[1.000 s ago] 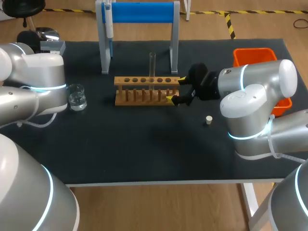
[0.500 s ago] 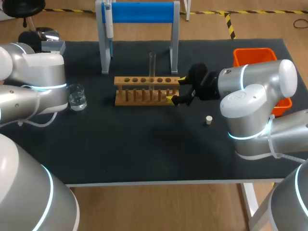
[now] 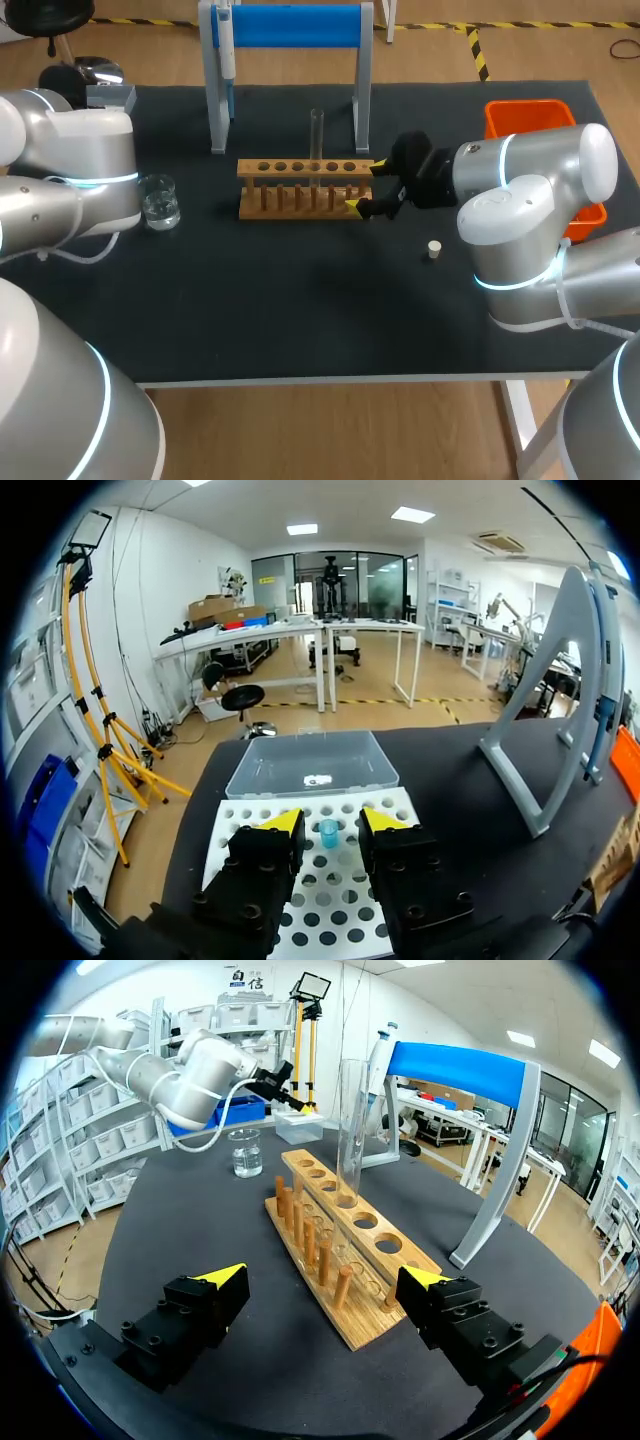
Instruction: Invert the test tube, pick up the pipette, mount the tip to pipette, aspirate from beaker and dispense into the tube, eject the tip, return the pipette, and cap with the stopper.
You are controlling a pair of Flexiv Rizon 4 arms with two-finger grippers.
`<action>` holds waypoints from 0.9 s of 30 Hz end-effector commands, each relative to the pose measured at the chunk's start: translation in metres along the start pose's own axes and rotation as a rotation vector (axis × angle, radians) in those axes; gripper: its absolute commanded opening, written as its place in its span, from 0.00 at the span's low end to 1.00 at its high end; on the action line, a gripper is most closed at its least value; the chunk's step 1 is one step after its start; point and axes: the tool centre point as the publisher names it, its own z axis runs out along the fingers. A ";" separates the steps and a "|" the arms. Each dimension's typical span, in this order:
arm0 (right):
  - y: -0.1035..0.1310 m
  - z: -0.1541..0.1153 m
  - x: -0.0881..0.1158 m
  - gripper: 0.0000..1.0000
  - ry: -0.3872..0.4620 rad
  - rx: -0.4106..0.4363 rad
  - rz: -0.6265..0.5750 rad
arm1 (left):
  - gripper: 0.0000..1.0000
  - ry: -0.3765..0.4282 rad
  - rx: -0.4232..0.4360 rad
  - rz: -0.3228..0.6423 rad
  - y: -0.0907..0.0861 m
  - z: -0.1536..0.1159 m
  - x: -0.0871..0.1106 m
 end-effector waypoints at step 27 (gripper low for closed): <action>0.000 0.000 0.000 1.00 0.001 0.000 0.000 | 0.18 0.003 -0.013 0.006 -0.001 0.008 -0.002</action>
